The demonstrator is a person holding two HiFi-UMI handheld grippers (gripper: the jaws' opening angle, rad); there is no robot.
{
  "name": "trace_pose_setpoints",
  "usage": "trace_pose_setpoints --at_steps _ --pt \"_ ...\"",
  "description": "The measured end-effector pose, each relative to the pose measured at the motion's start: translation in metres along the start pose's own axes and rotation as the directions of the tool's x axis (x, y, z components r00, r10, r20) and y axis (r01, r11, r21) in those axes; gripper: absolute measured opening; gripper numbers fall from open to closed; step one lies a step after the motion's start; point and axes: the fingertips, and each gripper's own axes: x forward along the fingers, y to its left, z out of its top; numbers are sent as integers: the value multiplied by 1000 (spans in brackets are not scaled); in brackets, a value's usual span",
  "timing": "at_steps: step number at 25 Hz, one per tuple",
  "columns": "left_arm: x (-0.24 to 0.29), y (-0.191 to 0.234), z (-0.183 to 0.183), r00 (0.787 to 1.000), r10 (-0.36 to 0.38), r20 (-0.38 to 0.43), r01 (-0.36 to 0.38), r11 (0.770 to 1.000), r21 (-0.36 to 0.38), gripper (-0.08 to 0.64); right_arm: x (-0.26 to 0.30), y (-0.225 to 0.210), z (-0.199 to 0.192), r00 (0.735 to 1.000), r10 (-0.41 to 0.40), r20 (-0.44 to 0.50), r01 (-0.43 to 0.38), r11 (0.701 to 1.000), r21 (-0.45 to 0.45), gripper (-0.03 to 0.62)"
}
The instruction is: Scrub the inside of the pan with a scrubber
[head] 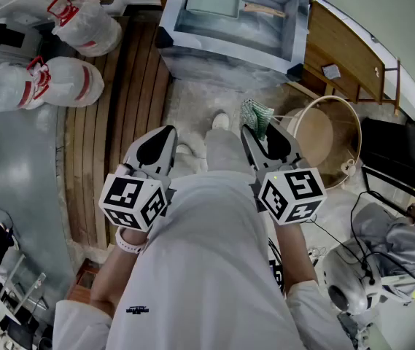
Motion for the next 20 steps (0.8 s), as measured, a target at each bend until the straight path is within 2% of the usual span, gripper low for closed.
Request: trace_pose_setpoints --at_steps 6,20 --pt "-29 -43 -15 1000 15 24 -15 1000 -2 6 -48 4 -20 1000 19 8 -19 1000 -9 153" --pt "-15 -136 -37 998 54 25 -55 997 47 6 -120 -63 -54 997 73 20 -74 997 38 156"
